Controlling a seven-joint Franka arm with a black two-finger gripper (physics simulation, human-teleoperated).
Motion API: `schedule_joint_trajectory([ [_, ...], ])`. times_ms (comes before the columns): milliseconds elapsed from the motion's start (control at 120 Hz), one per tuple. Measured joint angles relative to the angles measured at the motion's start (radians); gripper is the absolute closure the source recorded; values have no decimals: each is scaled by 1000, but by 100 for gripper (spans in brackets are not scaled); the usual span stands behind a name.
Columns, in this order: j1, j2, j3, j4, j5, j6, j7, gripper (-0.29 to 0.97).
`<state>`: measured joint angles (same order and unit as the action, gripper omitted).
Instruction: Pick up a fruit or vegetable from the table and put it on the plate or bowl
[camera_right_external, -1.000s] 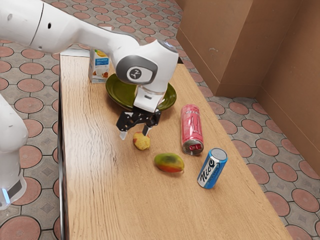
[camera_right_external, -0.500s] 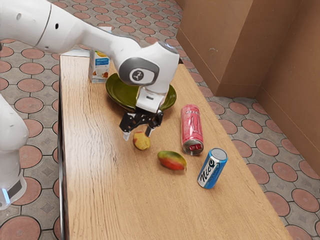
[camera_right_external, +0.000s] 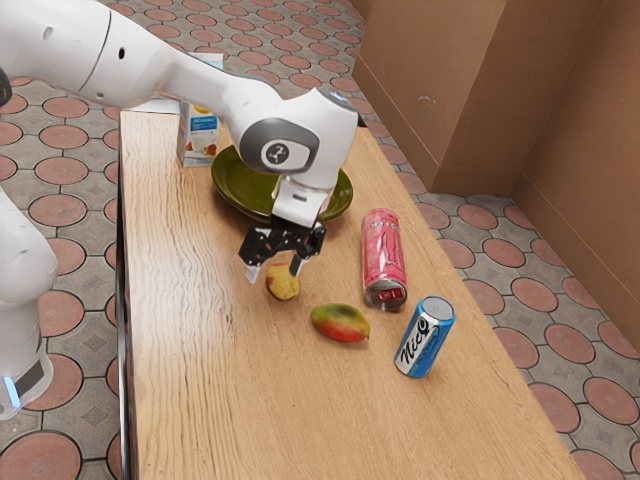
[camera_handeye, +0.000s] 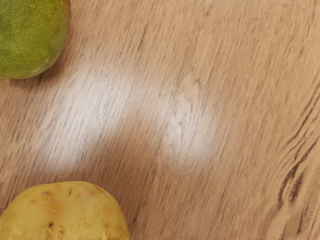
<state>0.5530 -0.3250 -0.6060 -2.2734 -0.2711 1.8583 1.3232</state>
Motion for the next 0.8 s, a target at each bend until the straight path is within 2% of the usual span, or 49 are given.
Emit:
schedule_joint_trajectory([
  [800,29,51,0,4,27,66,33,0],
])
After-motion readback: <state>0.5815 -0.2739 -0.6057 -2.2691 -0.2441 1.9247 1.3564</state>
